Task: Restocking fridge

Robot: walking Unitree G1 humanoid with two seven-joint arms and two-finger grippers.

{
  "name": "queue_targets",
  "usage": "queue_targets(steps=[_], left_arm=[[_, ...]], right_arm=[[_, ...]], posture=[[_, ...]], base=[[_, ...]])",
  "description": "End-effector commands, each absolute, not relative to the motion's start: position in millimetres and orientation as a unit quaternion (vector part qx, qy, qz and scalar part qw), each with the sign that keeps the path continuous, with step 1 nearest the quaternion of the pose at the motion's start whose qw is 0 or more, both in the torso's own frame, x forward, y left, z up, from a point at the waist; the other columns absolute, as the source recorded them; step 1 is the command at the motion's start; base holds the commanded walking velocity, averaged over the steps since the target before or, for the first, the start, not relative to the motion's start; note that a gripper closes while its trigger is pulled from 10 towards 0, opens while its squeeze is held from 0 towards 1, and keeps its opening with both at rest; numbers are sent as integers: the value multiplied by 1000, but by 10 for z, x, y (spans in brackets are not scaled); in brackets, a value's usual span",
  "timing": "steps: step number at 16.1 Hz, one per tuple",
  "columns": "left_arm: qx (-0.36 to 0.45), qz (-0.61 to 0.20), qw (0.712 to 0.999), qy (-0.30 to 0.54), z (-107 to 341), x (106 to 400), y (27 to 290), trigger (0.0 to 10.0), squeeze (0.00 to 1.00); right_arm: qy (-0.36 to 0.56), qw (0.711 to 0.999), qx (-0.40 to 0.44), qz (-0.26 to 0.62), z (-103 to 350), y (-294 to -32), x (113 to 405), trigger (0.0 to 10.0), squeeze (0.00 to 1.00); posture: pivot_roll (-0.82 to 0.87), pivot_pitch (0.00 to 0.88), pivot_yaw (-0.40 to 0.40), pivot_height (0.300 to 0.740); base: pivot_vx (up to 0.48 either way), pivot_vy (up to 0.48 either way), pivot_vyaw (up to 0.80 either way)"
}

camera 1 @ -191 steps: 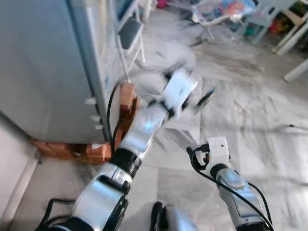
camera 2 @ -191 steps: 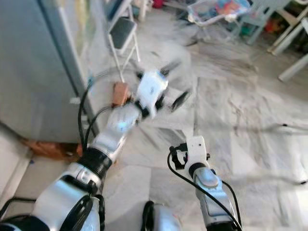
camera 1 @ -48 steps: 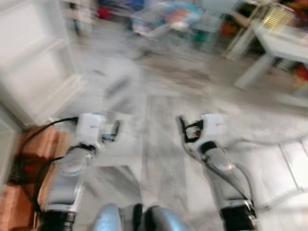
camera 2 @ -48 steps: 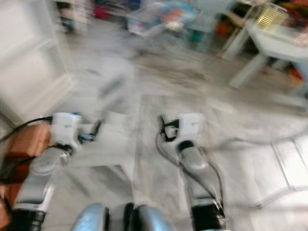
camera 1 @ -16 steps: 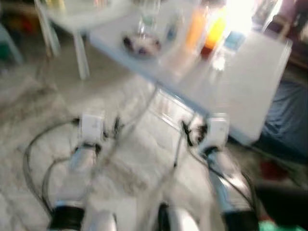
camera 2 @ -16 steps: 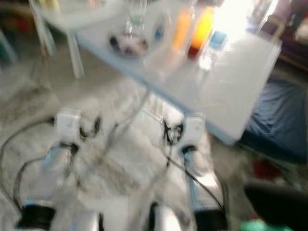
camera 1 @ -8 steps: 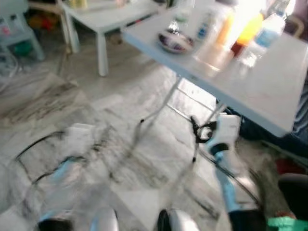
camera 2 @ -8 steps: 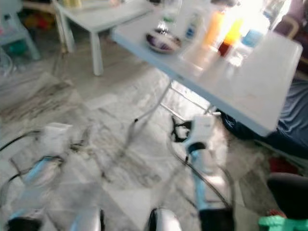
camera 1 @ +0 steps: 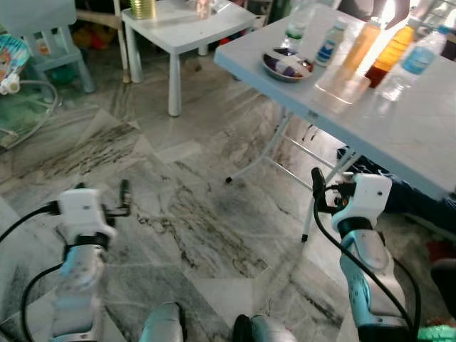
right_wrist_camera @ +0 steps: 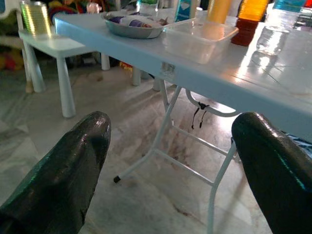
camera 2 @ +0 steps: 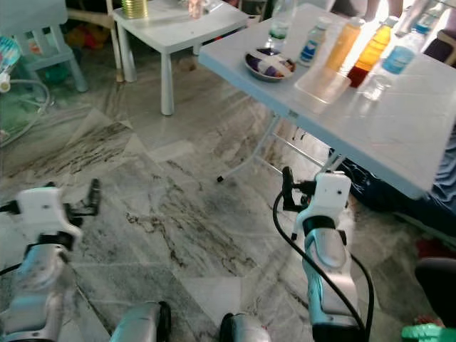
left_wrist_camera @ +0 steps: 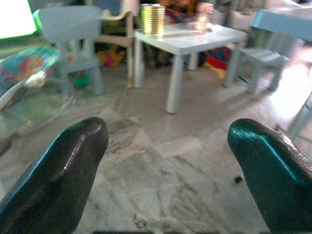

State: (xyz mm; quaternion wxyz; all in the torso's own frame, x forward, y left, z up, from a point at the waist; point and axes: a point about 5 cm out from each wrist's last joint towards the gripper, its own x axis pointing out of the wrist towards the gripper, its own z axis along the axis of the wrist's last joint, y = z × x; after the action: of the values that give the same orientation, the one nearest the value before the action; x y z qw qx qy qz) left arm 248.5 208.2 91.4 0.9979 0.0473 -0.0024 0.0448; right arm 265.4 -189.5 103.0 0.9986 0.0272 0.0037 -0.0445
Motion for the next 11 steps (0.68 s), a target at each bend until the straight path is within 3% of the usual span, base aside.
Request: queue_targets(steps=[1,5,11], left_arm=[[51,9,999,-11,950,2492,1938,10000,0],[9,-29,999,-19,1008,2545,1800,10000,0],[8,-54,998,-23,1034,2569,1731,10000,0]], right_arm=[[-2,999,16,-42,1060,-1903,2626,10000,0],[-8,999,48,-23,1072,-1846,2587,10000,0],[-16,999,42,-9,1104,-1823,2616,10000,0]], posture=[[115,60,-85,740],[107,53,-74,740],[103,56,-76,740]], base=[[0,0,0],[0,0,0],[294,0,-749]])
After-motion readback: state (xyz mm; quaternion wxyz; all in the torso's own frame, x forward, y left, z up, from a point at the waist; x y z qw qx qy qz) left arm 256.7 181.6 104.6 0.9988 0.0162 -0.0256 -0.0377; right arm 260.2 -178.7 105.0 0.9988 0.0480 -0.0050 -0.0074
